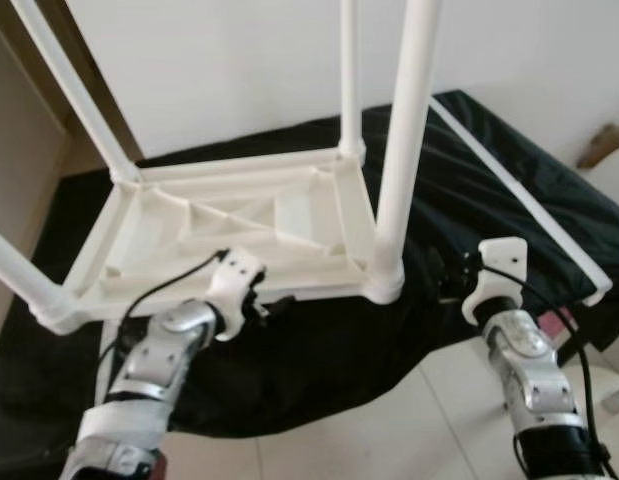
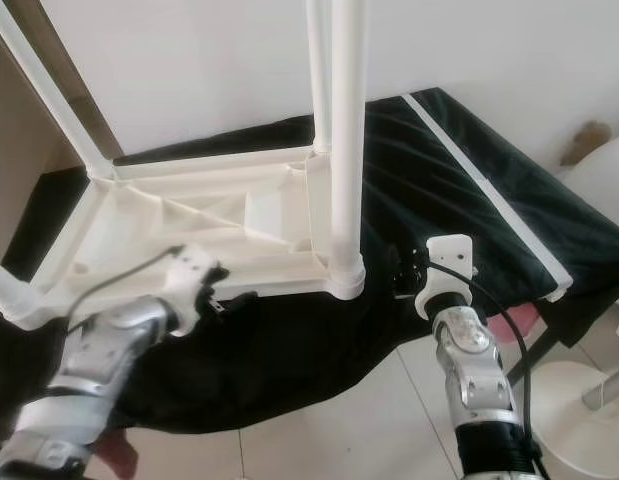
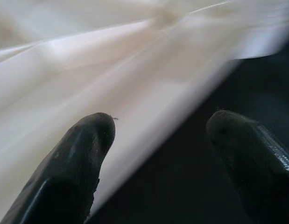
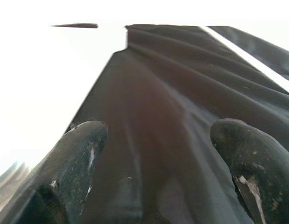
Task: Building children table
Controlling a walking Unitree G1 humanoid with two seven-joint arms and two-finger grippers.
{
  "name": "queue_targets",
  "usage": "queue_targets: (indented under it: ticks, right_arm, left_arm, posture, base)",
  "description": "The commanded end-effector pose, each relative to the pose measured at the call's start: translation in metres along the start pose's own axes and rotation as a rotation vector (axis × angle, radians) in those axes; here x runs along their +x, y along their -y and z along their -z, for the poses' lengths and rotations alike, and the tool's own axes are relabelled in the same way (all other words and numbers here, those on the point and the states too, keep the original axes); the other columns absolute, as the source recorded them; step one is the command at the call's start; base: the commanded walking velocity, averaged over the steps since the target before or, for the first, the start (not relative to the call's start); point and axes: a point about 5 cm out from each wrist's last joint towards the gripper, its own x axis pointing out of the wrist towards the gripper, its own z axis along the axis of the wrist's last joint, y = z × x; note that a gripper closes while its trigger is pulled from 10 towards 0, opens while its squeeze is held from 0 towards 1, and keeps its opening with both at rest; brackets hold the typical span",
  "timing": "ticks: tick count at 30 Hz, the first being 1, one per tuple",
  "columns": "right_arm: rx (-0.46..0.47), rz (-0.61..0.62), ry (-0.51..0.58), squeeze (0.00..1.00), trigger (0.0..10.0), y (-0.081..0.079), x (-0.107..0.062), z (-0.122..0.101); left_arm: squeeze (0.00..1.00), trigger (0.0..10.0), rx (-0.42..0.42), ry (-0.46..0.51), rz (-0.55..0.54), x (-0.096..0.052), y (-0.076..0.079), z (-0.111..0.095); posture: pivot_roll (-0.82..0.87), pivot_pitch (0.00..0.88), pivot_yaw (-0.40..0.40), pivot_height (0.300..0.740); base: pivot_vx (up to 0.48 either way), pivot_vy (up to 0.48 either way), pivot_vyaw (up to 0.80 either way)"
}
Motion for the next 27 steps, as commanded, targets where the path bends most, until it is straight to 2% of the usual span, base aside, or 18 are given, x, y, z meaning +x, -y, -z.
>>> queue_targets:
  ticks: [1, 5, 6, 8, 10, 13, 14, 15, 18, 23, 25, 27]
  right_arm:
    - [0.010, -0.054, 0.014, 0.00, 10.0, -0.003, 0.004, -0.003]
    - [-0.003, -0.116, 0.010, 0.00, 10.0, 0.000, 0.003, -0.004]
    - [-0.006, -0.178, 0.005, 0.00, 10.0, 0.007, -0.003, -0.007]
    - [-0.008, -0.252, 0.002, 0.00, 10.0, 0.012, -0.010, -0.011]
    - [-0.009, -0.269, 0.001, 0.00, 10.0, 0.013, -0.011, -0.011]
    - [-0.010, -0.461, -0.039, 0.00, 10.0, 0.016, -0.024, -0.020]
    - [-0.010, -0.461, -0.039, 0.00, 10.0, 0.016, -0.024, -0.020]
    - [0.000, -0.539, -0.055, 0.00, 10.0, 0.014, -0.028, -0.023]
    - [0.002, -0.610, -0.066, 0.00, 10.0, 0.014, -0.030, -0.026]
    - [0.009, -0.671, -0.057, 0.00, 10.0, 0.013, -0.029, -0.030]
    - [-0.008, -0.649, -0.020, 0.00, 10.0, 0.009, -0.016, -0.033]
    - [-0.013, -0.639, -0.010, 0.00, 10.0, 0.007, -0.010, -0.033]
  left_arm:
    - [0.00, 10.0, -0.013, 0.050, 0.014, -0.009, -0.003, -0.007]
    - [0.00, 10.0, -0.023, 0.105, -0.013, -0.020, -0.004, -0.015]
    - [0.00, 10.0, -0.061, 0.164, -0.038, -0.028, -0.003, -0.023]
    - [0.00, 10.0, -0.089, 0.218, -0.048, -0.034, 0.000, -0.029]
    - [0.00, 10.0, -0.093, 0.227, -0.049, -0.035, 0.001, -0.030]
    - [0.00, 10.0, -0.044, 0.194, -0.058, -0.039, 0.012, -0.028]
    - [0.00, 10.0, -0.044, 0.194, -0.058, -0.039, 0.012, -0.028]
    - [0.00, 10.0, -0.050, 0.183, -0.060, -0.039, 0.013, -0.028]
    - [0.00, 10.0, -0.069, 0.175, -0.057, -0.034, 0.016, -0.028]
    - [0.00, 10.0, -0.083, 0.188, -0.046, -0.030, 0.024, -0.032]
    - [0.00, 10.0, -0.123, 0.207, -0.030, -0.028, 0.032, -0.032]
    - [0.00, 10.0, -0.136, 0.215, -0.019, -0.027, 0.035, -0.032]
  posture:
    - [0.02, 0.000, 0.057, 0.740]
    - [0.05, 0.002, 0.045, 0.740]
    - [0.06, 0.003, 0.043, 0.740]
    - [0.07, 0.008, 0.040, 0.740]
    - [0.07, 0.008, 0.040, 0.740]
    - [0.09, 0.020, 0.031, 0.740]
    - [0.09, 0.020, 0.031, 0.740]
    - [0.10, 0.020, 0.026, 0.740]
    - [0.10, 0.018, 0.025, 0.740]
    - [0.10, 0.018, 0.027, 0.740]
    - [0.09, 0.008, 0.041, 0.740]
    - [0.09, 0.008, 0.041, 0.740]
  base:
    - [0.000, 0.000, 0.00]
    - [0.000, 0.000, 0.00]
    - [0.000, 0.000, 0.00]
    - [0.000, 0.000, 0.00]
    - [0.000, 0.000, 0.00]
    - [0.000, 0.000, 0.00]
    - [0.000, 0.000, 0.00]
    - [0.000, 0.000, 0.00]
    - [0.000, 0.000, 0.00]
    - [0.000, 0.000, 0.00]
    - [0.000, 0.000, 0.00]
    - [0.000, 0.000, 0.00]
